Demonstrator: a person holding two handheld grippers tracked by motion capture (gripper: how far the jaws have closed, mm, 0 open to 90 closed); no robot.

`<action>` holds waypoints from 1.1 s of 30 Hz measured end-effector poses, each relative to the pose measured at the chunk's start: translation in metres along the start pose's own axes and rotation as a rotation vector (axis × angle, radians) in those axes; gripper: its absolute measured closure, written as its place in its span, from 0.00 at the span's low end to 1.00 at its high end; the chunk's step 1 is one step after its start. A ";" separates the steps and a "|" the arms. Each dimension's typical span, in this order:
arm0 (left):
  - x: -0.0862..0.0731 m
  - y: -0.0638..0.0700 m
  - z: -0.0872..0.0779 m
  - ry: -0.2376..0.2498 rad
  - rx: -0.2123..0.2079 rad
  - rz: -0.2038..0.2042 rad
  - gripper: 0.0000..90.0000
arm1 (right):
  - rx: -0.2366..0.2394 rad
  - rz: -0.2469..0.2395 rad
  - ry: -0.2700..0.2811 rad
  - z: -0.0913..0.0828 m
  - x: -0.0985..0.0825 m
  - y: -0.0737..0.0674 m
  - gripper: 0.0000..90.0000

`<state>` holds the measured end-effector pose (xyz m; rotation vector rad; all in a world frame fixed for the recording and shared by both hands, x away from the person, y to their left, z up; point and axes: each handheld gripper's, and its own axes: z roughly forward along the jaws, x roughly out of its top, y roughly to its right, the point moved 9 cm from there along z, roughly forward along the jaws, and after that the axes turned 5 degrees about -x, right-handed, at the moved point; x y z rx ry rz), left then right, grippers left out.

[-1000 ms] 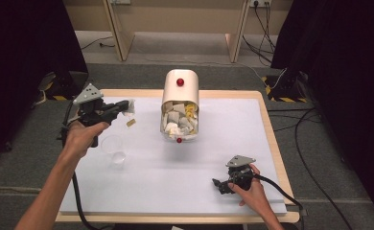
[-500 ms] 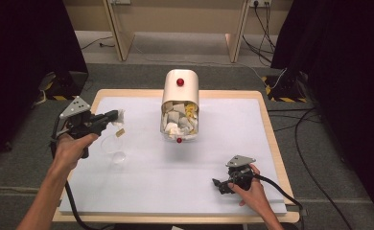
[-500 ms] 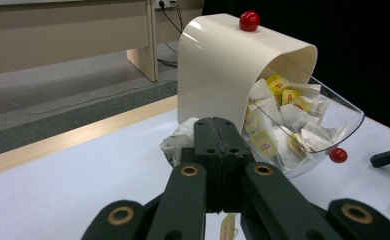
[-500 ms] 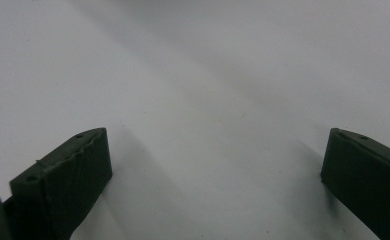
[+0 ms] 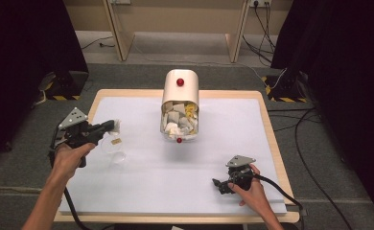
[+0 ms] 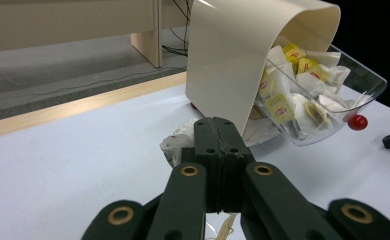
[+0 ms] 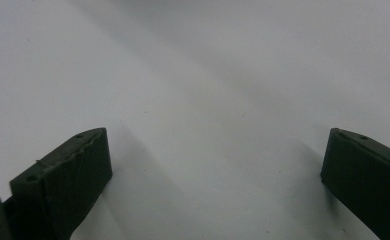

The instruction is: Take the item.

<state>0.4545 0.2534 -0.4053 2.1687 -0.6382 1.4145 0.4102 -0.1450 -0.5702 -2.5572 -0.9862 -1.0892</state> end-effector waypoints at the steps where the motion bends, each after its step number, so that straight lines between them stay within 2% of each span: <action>1: -0.003 0.000 0.000 -0.002 0.000 -0.003 0.99 | 0.000 0.000 0.000 0.000 0.000 0.000 0.00; 18: -0.030 -0.004 -0.001 -0.026 0.007 -0.019 0.98 | 0.000 0.000 0.000 0.000 0.000 0.000 0.00; 25: -0.037 -0.008 -0.004 -0.033 0.021 -0.023 0.98 | 0.000 0.001 0.000 0.000 0.000 0.000 0.00; 33: -0.045 -0.010 -0.003 -0.041 0.019 -0.039 0.98 | 0.000 0.001 0.001 0.000 0.000 0.000 0.00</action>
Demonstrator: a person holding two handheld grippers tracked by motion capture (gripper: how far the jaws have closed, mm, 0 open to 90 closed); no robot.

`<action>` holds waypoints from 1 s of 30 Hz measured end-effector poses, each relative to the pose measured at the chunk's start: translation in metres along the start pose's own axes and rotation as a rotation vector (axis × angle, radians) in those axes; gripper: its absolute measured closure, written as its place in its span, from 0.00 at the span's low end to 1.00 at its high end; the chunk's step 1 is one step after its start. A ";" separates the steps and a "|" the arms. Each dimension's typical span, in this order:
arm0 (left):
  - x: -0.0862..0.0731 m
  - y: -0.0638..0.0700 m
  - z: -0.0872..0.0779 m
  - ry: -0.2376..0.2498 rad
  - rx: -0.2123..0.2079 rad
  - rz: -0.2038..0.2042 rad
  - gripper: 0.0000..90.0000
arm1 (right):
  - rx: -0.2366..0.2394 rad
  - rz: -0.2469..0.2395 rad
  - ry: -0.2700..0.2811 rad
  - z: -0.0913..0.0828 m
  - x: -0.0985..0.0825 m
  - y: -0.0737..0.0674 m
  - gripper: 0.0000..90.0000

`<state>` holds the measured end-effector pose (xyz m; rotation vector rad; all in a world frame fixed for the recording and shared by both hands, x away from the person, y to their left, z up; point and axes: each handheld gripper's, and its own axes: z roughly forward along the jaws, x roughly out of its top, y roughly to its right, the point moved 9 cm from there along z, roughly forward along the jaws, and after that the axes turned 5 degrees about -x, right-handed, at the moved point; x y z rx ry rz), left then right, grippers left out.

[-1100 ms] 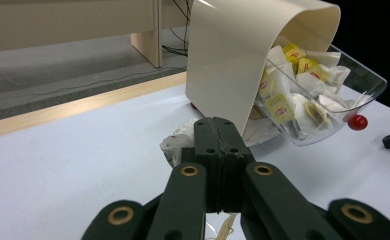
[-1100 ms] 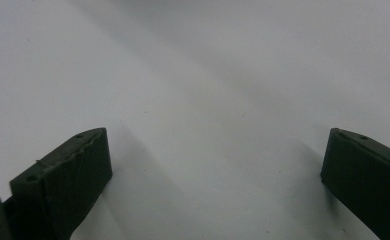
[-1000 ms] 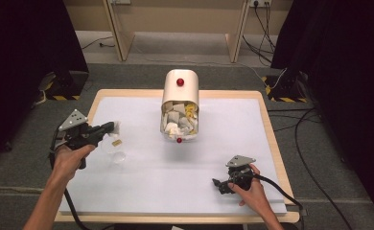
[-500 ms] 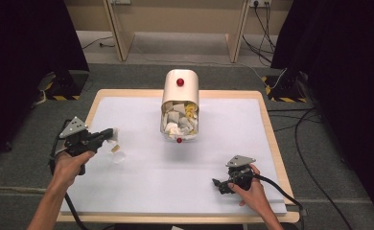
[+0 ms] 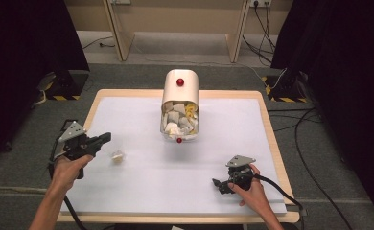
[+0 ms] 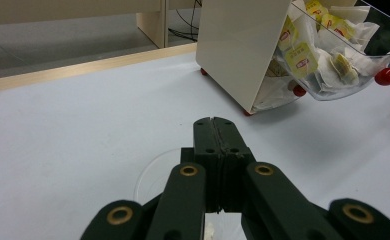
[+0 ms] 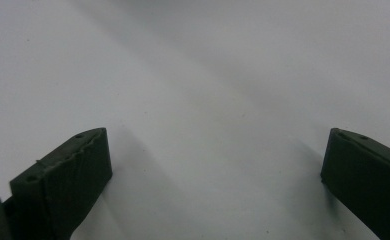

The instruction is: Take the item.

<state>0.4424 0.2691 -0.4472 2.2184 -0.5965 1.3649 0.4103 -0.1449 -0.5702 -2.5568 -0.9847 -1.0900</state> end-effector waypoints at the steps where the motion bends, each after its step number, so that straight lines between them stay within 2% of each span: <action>1: 0.000 0.000 0.000 0.000 -0.001 0.001 0.98 | 0.000 0.000 -0.001 0.000 0.000 0.000 0.00; 10: 0.001 0.006 0.005 -0.005 -0.017 0.003 0.94 | 0.000 0.000 -0.001 0.000 0.000 0.000 0.00; 14: 0.002 0.008 0.007 -0.005 -0.037 -0.014 0.83 | 0.000 0.000 0.000 0.000 0.000 0.000 0.00; 20: 0.005 0.009 0.008 0.004 -0.043 -0.048 0.59 | 0.000 -0.001 -0.001 0.000 0.000 0.000 0.00; 23: 0.007 0.013 0.010 0.004 -0.060 -0.047 0.49 | 0.000 -0.001 -0.001 0.000 0.000 0.000 0.00; 26: 0.007 0.015 0.013 -0.016 -0.048 -0.034 0.42 | 0.000 -0.001 -0.001 0.000 0.000 0.000 0.00; 30: 0.006 0.019 0.017 -0.031 -0.028 -0.052 0.28 | 0.000 0.000 -0.001 0.000 0.000 0.000 0.00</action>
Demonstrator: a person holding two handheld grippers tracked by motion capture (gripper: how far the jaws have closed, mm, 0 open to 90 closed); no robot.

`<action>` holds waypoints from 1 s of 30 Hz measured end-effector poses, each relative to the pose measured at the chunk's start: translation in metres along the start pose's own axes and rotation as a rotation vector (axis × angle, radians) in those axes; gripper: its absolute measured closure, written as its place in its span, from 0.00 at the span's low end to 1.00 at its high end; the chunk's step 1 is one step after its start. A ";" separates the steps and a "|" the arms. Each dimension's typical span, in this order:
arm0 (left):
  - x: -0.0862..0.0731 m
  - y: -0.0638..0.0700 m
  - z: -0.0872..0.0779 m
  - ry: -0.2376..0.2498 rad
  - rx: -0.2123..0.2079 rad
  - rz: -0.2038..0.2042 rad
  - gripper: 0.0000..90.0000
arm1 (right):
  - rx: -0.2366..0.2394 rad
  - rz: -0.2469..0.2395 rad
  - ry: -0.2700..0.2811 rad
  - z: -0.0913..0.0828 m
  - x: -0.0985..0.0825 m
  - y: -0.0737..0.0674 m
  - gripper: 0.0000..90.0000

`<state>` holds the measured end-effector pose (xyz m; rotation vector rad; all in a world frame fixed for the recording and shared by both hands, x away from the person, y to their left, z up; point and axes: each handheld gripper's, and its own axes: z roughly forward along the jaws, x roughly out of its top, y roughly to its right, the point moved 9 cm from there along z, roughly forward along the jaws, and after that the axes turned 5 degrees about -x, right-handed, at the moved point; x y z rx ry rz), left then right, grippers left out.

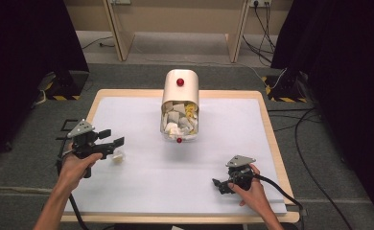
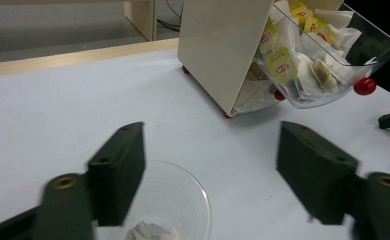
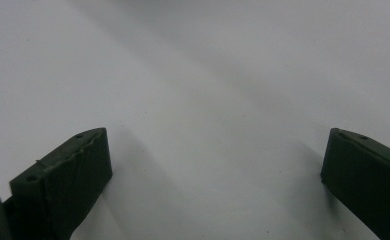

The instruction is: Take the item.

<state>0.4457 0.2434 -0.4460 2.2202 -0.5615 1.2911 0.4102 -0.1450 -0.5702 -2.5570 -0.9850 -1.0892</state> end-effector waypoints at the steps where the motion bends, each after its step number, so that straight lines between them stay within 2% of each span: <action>1: 0.000 0.001 0.001 -0.003 0.005 0.003 0.22 | 0.000 0.000 0.000 0.000 0.000 0.000 0.00; 3: -0.001 0.005 0.002 -0.005 0.000 0.025 0.18 | 0.000 -0.001 0.000 0.000 0.000 0.000 0.00; 8: -0.004 0.022 0.006 -0.002 -0.038 0.071 0.16 | 0.000 -0.001 0.000 0.000 0.000 0.000 0.00; 14: -0.010 0.041 0.018 -0.002 -0.069 0.075 0.16 | 0.000 -0.001 -0.001 0.000 0.000 0.000 0.00; 20: -0.019 0.056 0.033 -0.033 -0.089 0.096 0.16 | 0.000 0.000 0.000 0.000 0.000 0.000 0.00; 30: -0.034 0.072 0.051 -0.063 -0.114 0.112 0.17 | 0.000 -0.001 0.000 0.000 0.000 0.000 0.00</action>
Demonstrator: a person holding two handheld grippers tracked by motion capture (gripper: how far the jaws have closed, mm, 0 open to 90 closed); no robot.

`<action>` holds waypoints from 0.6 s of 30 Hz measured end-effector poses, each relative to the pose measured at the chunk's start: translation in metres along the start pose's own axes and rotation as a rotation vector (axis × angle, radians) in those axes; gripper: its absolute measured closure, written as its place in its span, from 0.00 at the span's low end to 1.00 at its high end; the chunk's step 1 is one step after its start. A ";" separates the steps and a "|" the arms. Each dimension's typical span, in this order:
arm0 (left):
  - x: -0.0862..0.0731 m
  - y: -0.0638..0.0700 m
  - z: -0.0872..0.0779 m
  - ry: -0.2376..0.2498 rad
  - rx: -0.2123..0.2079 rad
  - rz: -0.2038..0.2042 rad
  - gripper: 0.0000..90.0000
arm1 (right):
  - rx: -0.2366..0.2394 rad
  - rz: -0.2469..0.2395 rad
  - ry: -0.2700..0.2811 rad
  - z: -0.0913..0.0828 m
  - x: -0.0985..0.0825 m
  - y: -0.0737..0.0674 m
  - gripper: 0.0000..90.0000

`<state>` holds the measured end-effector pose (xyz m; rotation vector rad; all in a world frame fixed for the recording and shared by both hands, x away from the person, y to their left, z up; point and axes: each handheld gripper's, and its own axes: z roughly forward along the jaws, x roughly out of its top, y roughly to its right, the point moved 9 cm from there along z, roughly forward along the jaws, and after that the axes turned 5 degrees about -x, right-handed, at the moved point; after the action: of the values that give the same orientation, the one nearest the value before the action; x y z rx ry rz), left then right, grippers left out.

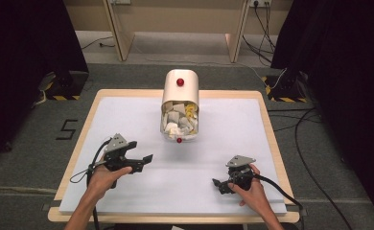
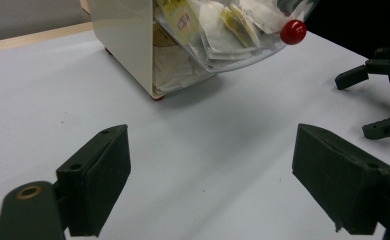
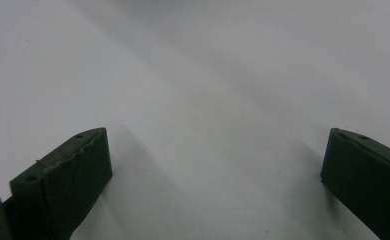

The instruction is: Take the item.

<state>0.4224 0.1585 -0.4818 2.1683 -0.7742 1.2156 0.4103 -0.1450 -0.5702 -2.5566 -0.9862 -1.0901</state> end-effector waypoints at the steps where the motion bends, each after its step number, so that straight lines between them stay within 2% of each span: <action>1: -0.001 0.001 0.001 0.001 -0.002 -0.002 0.17 | 0.000 0.000 0.000 0.000 0.000 0.000 0.00; 10: -0.016 0.007 0.009 -0.017 -0.004 0.004 0.17 | 0.000 0.001 0.000 0.000 0.000 0.000 0.00; 18: -0.020 0.010 0.012 -0.019 -0.012 0.001 0.17 | 0.000 0.000 0.000 0.000 0.000 0.000 0.00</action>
<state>0.4131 0.1476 -0.5033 2.1733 -0.7885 1.1897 0.4102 -0.1450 -0.5702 -2.5567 -0.9858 -1.0898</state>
